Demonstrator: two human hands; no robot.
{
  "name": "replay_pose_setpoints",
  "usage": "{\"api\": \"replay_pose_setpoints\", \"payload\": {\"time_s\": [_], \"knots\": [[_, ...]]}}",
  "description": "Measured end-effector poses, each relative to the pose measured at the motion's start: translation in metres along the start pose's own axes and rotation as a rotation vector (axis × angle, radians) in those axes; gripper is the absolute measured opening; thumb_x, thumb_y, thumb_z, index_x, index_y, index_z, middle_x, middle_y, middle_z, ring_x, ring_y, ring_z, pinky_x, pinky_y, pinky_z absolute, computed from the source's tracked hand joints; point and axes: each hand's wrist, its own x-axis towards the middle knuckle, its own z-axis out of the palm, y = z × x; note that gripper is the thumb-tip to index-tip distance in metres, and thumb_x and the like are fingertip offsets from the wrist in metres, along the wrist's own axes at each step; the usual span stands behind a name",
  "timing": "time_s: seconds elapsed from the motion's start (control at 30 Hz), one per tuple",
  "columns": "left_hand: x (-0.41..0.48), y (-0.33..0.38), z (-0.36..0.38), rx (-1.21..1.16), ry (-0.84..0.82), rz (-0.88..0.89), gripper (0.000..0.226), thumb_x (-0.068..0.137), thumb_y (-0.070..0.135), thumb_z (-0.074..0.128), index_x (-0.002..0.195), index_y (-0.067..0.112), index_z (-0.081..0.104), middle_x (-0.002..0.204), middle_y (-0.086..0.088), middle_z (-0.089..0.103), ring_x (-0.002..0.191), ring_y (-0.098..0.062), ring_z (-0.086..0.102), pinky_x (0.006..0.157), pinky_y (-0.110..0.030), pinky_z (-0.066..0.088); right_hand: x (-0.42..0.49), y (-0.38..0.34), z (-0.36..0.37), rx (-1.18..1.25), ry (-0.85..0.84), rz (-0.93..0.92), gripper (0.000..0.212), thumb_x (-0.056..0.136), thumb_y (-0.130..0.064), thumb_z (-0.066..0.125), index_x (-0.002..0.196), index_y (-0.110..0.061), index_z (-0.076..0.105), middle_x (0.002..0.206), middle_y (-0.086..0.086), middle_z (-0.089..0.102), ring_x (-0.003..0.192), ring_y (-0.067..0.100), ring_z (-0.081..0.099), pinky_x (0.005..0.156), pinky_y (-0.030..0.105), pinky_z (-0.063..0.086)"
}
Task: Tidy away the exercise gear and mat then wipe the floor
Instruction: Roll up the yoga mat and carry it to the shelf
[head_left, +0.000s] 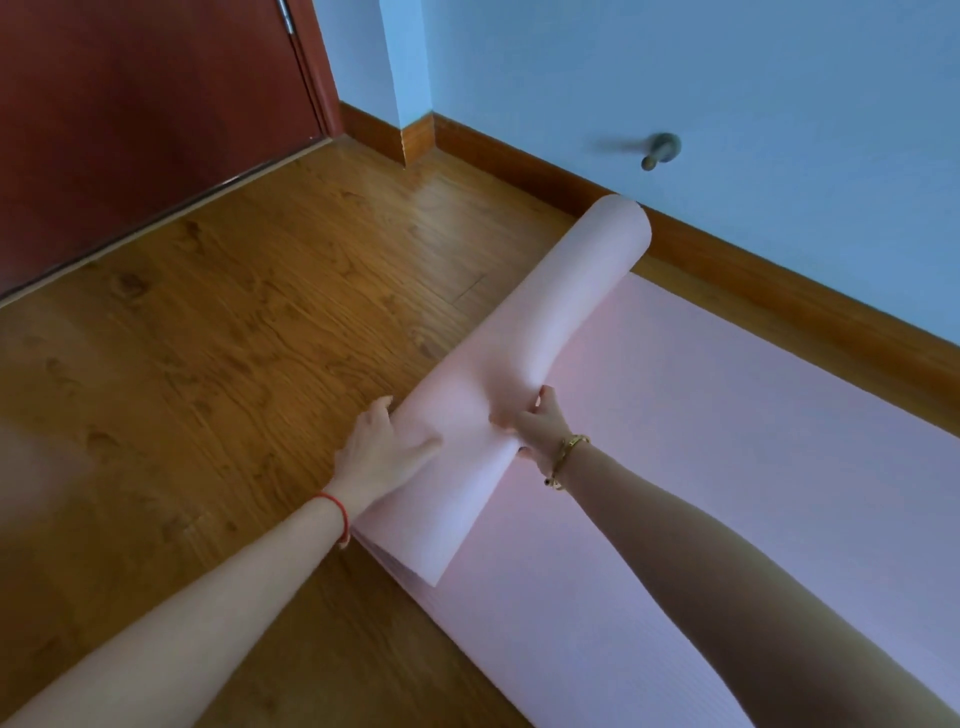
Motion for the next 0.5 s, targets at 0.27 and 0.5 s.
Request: {"api": "replay_pose_setpoints", "payload": {"time_s": [0.27,0.5], "knots": [[-0.027,0.012,0.004,0.215,-0.05,0.203,0.099,0.07,0.065,0.074,0.145,0.015,0.033,0.135,-0.011,0.051,0.12,-0.032,0.055,0.098,-0.047,0.05,-0.035,0.026,-0.025,-0.428,0.246,-0.14,0.091,0.08,-0.034,0.077,0.147,-0.009,0.02,0.139,0.014,0.038,0.129,0.032,0.041,0.107,0.046,0.04],[-0.097,0.049,0.046,0.535,-0.043,0.491,0.103,0.072,0.059,0.075,0.149,0.019,0.02,0.132,-0.008,0.031,0.118,-0.029,0.046,0.099,-0.038,0.046,-0.084,0.043,-0.037,-0.089,0.438,-0.188,0.066,0.088,-0.052,0.054,0.143,-0.021,0.033,0.142,0.003,0.039,0.129,0.025,0.042,0.107,0.047,0.038]]}}
